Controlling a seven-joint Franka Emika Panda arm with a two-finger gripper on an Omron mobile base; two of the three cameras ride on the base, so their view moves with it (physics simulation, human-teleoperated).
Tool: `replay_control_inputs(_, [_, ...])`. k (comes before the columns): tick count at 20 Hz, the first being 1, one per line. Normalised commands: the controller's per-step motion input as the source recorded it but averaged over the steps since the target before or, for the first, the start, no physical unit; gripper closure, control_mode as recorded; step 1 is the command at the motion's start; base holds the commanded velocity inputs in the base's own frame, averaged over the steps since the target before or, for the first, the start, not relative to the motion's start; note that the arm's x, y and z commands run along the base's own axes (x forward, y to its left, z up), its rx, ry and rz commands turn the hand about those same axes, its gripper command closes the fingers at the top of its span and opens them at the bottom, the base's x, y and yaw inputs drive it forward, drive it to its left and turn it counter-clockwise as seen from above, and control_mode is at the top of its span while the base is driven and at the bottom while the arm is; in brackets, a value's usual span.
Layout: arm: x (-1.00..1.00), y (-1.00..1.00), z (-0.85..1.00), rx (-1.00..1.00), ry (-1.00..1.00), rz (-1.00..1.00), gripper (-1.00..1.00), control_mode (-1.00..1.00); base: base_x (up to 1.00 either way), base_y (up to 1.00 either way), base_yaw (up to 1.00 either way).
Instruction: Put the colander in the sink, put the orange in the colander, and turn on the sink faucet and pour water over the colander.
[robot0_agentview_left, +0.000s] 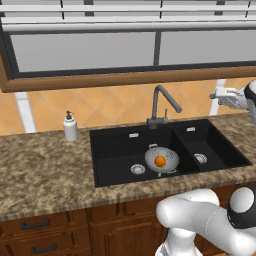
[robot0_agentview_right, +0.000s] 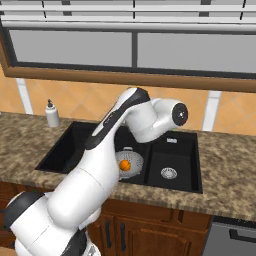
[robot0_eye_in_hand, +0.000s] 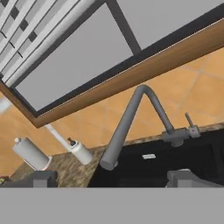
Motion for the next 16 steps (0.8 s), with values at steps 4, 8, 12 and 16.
replay_control_inputs(4, [0.04,0.00,-0.26,0.02,0.09,0.16,-1.00,-1.00,0.00,0.00,0.00])
replay_control_inputs(8, [0.00,0.01,-0.39,0.01,0.01,0.14,-1.00,-1.00,0.00,0.00,0.00])
replay_control_inputs(12, [0.13,0.11,-0.40,0.01,0.00,0.10,-1.00,-1.00,0.00,0.00,0.00])
replay_control_inputs(16, [0.27,0.12,-0.39,0.01,0.00,0.04,-1.00,-1.00,0.00,0.00,0.00])
